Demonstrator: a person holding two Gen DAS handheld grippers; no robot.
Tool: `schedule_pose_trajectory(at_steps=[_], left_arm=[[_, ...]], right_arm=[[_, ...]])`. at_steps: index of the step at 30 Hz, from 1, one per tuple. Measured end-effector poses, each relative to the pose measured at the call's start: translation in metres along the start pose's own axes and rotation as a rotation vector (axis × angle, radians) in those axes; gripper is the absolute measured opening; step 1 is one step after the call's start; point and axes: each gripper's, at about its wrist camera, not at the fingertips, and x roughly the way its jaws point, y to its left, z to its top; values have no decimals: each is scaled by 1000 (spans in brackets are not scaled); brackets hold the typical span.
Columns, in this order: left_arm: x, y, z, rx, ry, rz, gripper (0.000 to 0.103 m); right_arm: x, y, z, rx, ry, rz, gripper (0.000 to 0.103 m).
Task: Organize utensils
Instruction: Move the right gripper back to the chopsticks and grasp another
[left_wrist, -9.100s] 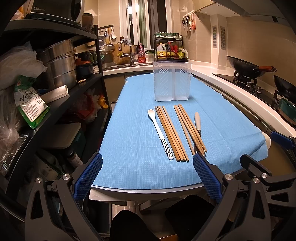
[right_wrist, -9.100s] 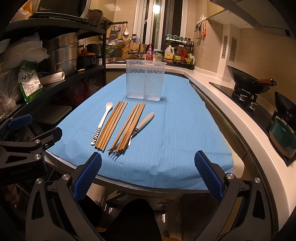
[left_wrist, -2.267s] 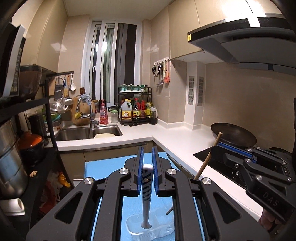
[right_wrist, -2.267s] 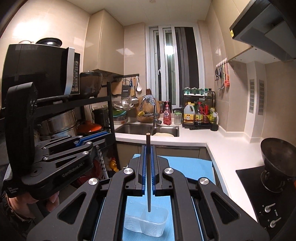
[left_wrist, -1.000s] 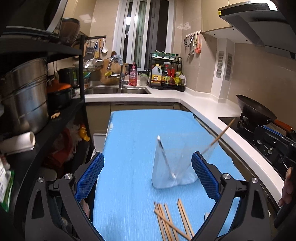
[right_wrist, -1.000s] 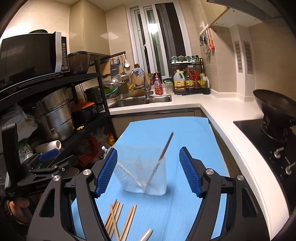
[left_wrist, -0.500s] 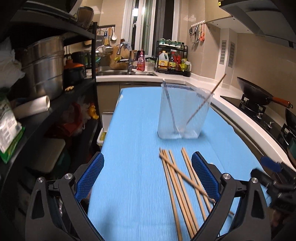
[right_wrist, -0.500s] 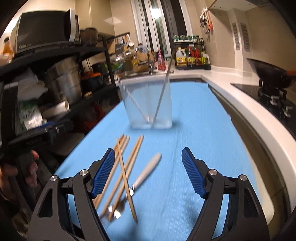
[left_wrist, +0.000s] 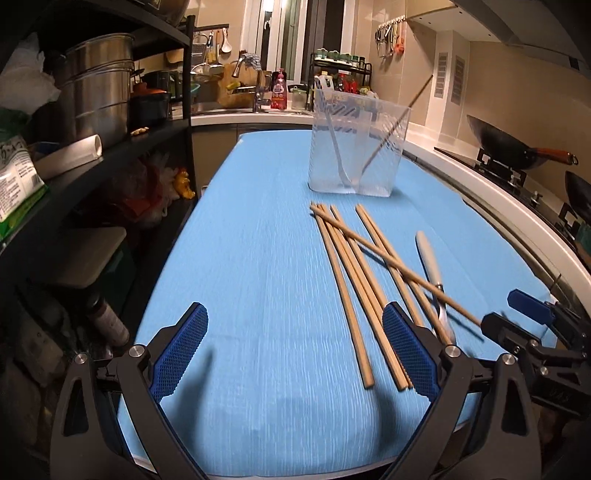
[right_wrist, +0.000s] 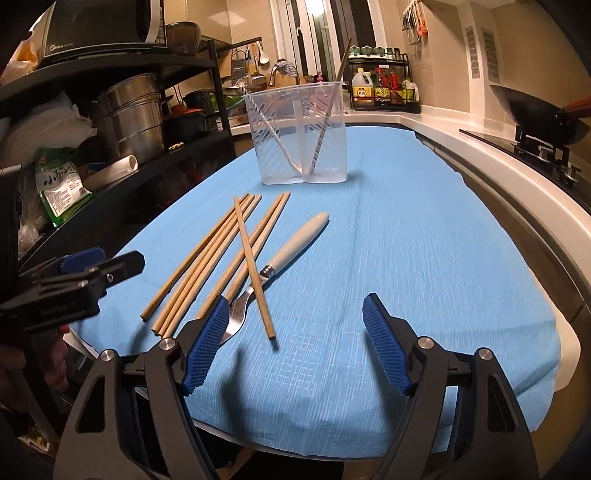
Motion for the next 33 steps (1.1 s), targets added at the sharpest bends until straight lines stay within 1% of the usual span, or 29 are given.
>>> schedule_pose_trajectory(at_steps=[3,7,12,16,19,20,22,24,25,26,28,29,30,31,32,33], left_arm=[[3,-3,-6,0,6,2,93],[4,-5,-14,-17,-2,-9,93],[10,-10,-22,-7,11,-12,92],[11,-12,-22,-6,4,5,91],[12,-10,-24,-4,-2,17,88],[13,-12,-25,11,-7,25,87],[14,-18,-27,53,-11,34,81],[13,-20,-27,70,-21,13,71],[13,-21,-27,73,-22,11,70],[13,-22,-27,76,-24,4,65],[14,-24,-27,89,-30,-8,58],[15,-26,-26,94,-31,-16,48],[15,-28,-25,102,-30,-32,36],[16,-29,-24,110,-27,-47,31],[16,-30,-23,119,-24,-62,19],[17,-32,-24,127,-20,-81,9]], right_arm=[[5,0,-3,1,-3,6,73],[12,-1,-6,8,0,22,62],[16,-3,-5,11,-4,22,54],[20,-3,-3,8,-9,21,54],[24,-1,-3,-4,-15,26,54],[25,0,-3,-11,-20,26,54],[27,2,-2,-19,-27,31,54],[29,5,-3,-32,-35,34,53],[30,5,-3,-39,-37,39,47],[30,6,-3,-43,-40,57,44],[30,9,-2,-44,-34,93,25],[30,11,-2,-49,-31,111,21],[29,14,-2,-62,-30,118,12],[29,17,-2,-76,-29,118,8],[29,19,-2,-89,-28,120,6],[28,20,-2,-93,-28,116,6]])
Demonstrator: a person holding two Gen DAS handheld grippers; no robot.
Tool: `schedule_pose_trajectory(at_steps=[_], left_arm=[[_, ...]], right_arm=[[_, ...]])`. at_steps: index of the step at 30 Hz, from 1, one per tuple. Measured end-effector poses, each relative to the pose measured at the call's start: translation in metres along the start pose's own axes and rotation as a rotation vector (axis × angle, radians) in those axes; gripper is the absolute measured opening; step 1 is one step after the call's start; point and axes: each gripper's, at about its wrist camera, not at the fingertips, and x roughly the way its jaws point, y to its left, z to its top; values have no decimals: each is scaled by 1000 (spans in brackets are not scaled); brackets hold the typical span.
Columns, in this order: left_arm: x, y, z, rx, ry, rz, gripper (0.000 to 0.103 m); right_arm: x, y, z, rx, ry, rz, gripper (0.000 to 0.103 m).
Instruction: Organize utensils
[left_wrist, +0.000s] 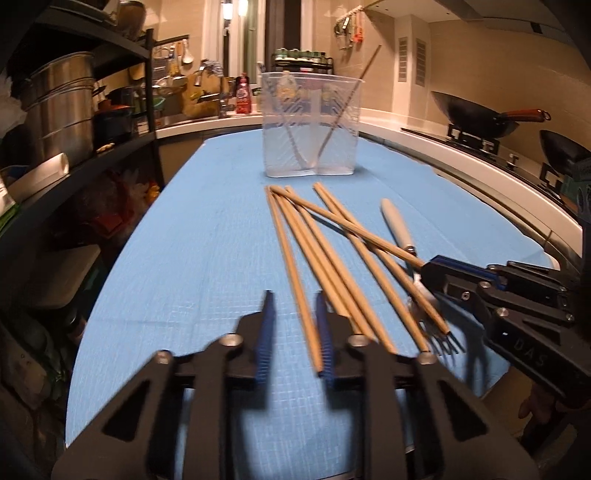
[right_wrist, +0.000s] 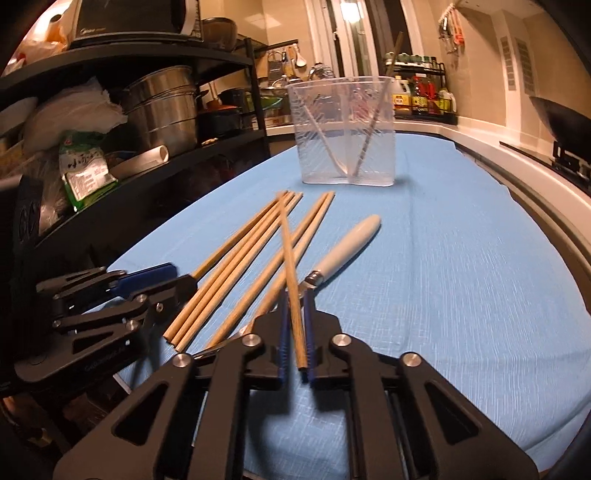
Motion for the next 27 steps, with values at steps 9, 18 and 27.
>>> schedule_pose_trajectory(at_steps=[9,18,27], left_arm=[[-5,7,4,-30,4,-21,8],[-22,12,24,-26,-65,-8,7],[-43,11,57,-15,-157,-44,0]], right_arm=[[-10,-5,5,38,-20,-16,6],[-28,0,25,41,-92,-24,6],[-43,6,56,19,-162,-32,6]])
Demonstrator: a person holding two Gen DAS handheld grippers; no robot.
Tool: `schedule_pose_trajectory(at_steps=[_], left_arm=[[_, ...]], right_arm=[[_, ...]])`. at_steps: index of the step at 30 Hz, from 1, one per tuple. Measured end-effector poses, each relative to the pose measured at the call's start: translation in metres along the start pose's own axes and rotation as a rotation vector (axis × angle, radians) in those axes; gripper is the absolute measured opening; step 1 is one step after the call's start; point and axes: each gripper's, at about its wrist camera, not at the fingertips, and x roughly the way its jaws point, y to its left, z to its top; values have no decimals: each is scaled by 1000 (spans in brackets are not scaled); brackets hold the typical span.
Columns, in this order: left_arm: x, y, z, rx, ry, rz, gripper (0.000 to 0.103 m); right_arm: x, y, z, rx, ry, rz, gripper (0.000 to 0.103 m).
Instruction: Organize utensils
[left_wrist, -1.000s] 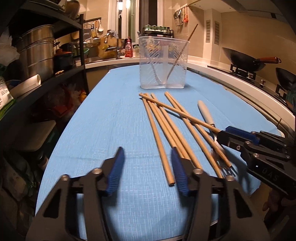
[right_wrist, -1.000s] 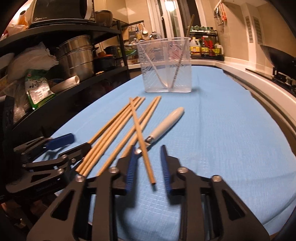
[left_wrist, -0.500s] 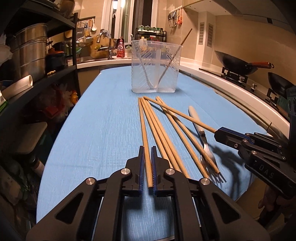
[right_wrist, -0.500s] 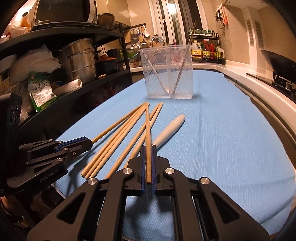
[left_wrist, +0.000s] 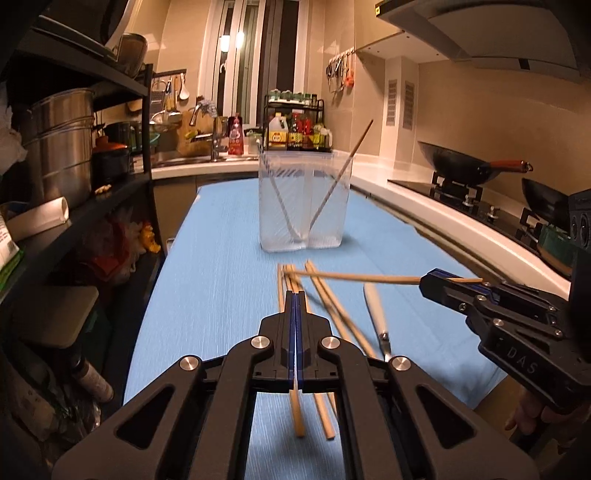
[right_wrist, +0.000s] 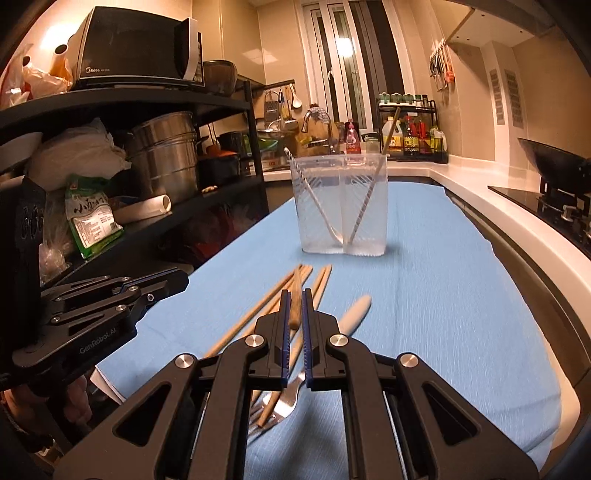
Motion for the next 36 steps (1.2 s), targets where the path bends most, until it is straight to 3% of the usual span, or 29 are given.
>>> schedule_pose_trajectory(at_steps=[5,6,7,8,9,21,27,31,36], left_arm=[[3,5,1,9,8,7,1],[4,7,-4,-4,19,11,6],[5,8,-7,-13,30,11,13],[7,8,-11,-24,44,19,37],[6,10,-17,-36,43,46,54],[21,3,-65,2,135,60,51],[16,3,-74,6,84,69,45],[12,6,-70,-26,95,37,44],[5,8,-64,-34,69,52,44]], right_arm=[[1,-4,5,6,-1,-2,6],[1,-5,3,6,3,-5,6],[3,-6,-1,7,12,-8,6],[4,-7,-4,11,23,-9,6],[5,-8,-7,15,31,-9,6],[8,-18,-32,38,84,-7,6],[9,-21,-36,53,101,-3,6],[9,-19,-33,37,103,-5,6],[8,-20,-27,39,94,-2,6]])
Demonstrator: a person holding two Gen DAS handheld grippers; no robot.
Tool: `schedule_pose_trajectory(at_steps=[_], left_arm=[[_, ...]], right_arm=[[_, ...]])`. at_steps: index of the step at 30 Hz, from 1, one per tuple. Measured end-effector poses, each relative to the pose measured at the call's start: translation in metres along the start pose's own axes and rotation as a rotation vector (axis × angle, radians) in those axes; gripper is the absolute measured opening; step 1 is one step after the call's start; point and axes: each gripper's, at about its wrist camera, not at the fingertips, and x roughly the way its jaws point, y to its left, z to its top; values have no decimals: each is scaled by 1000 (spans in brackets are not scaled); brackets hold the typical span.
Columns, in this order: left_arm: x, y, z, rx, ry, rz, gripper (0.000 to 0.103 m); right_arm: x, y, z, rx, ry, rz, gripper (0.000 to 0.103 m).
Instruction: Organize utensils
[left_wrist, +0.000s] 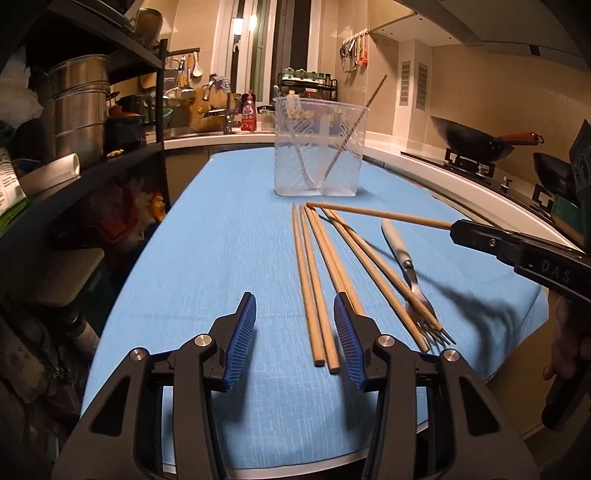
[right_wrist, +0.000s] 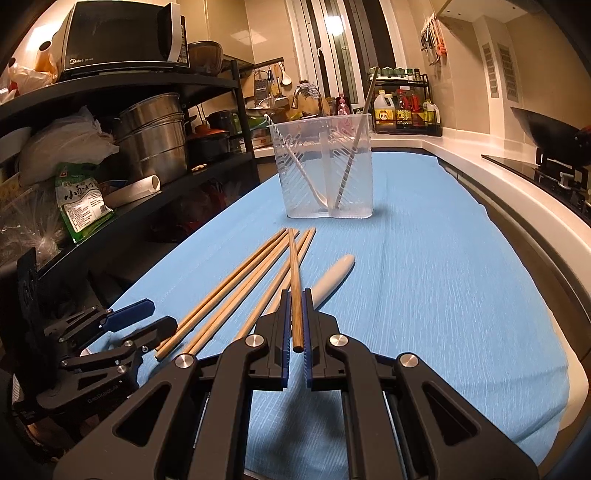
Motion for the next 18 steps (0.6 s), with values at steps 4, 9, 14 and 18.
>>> schedule_pose_trajectory(at_steps=[4,9,14,18], left_arm=[[11,4,-3,9,22,19,44],[14,1,-6,31,17,13,44],[14,-4,-13,52,-2,34,43],[19,-3,-7,58,3,18,37]], right_arm=[[0,0,0,7,-1,1,6],[1,0,-5,10,15,-2,6],[1,-1,-5,14,15,-5,6],[2,-2,-5,21,14,-5,6]])
